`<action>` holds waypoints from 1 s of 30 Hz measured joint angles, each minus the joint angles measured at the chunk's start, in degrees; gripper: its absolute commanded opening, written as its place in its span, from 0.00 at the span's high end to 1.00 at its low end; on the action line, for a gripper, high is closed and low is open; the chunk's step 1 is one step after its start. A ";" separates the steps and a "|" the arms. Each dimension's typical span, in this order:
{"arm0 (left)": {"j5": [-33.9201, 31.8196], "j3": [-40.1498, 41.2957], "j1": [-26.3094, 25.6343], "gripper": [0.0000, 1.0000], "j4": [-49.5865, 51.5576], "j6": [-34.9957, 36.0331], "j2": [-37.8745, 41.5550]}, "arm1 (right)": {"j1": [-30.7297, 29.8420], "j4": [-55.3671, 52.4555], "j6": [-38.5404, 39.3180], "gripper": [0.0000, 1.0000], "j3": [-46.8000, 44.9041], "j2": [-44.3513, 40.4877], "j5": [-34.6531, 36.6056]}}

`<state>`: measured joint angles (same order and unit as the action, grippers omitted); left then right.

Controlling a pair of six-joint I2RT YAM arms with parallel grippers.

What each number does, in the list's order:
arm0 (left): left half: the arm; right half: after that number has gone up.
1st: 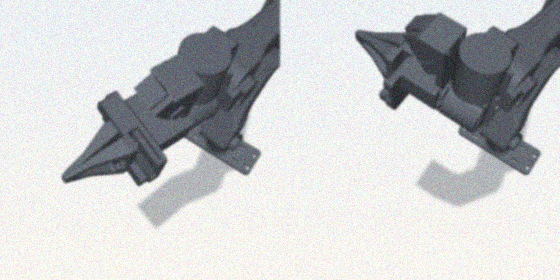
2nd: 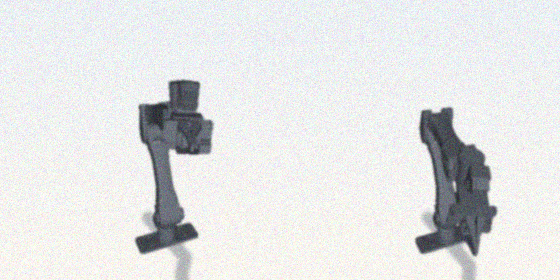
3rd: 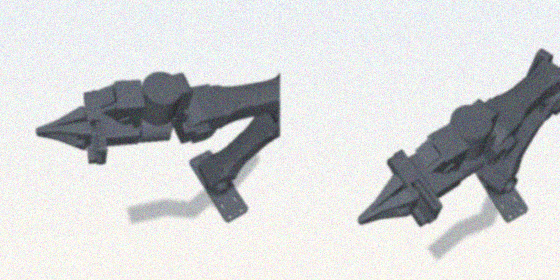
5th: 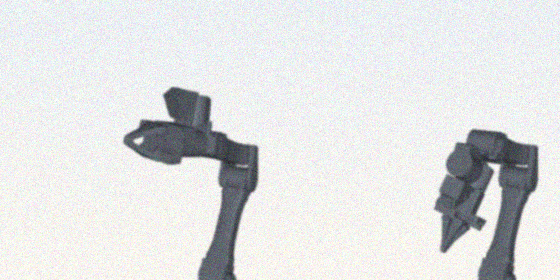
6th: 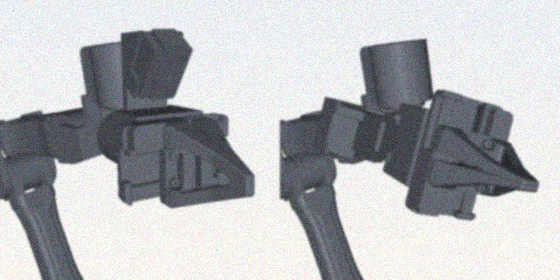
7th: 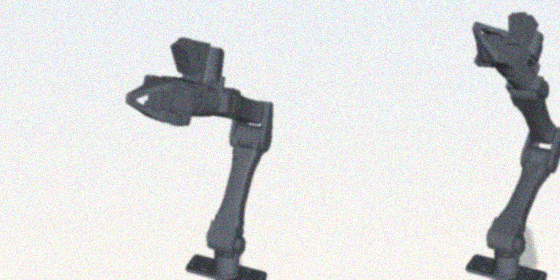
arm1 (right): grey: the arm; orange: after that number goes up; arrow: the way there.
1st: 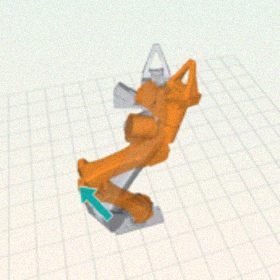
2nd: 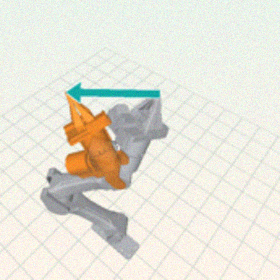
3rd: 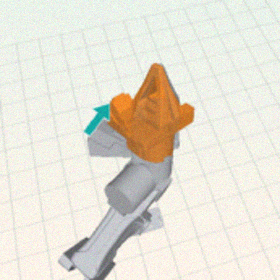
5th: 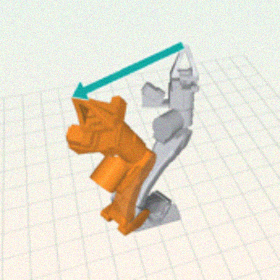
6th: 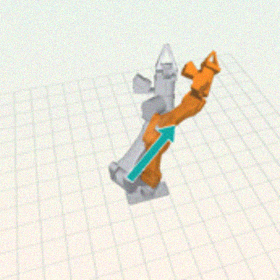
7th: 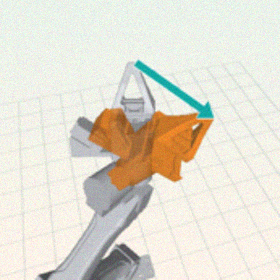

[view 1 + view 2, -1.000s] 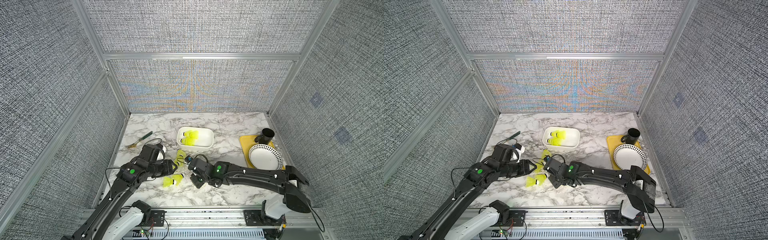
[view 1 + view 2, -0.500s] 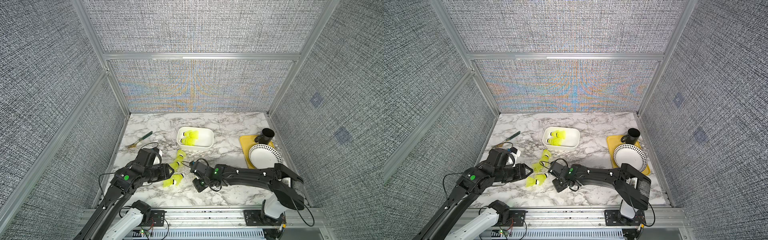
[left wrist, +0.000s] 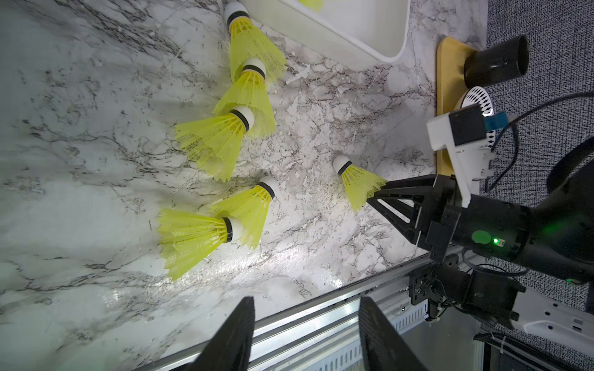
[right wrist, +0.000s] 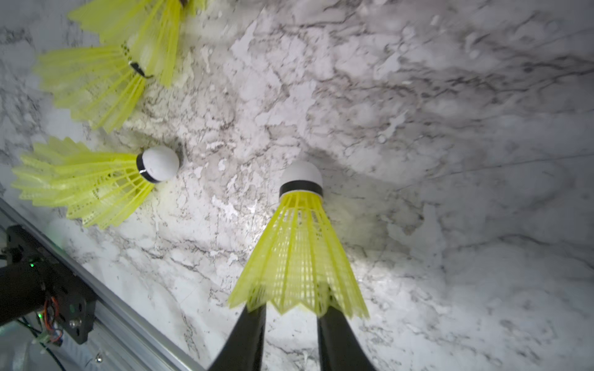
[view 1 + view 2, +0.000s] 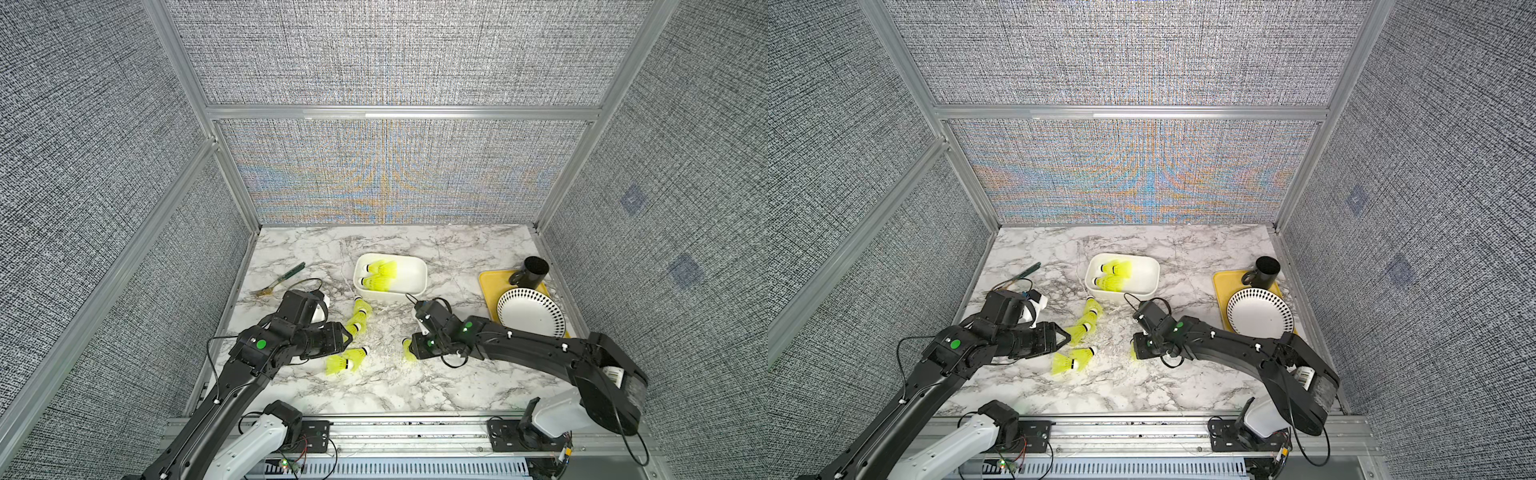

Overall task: Put the shuttlecocks into the storage box
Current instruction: Pick up the shuttlecock at the center of the board.

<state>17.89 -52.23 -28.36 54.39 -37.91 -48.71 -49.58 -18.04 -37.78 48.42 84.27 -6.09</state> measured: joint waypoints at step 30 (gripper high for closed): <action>2.01 -0.79 0.00 0.45 -3.89 0.22 -3.74 | 13.62 8.55 -6.45 0.66 -11.72 -9.07 -16.11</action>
<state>19.90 -53.01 -28.36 50.50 -37.69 -52.45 -35.97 -9.50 -44.23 36.71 75.20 -22.20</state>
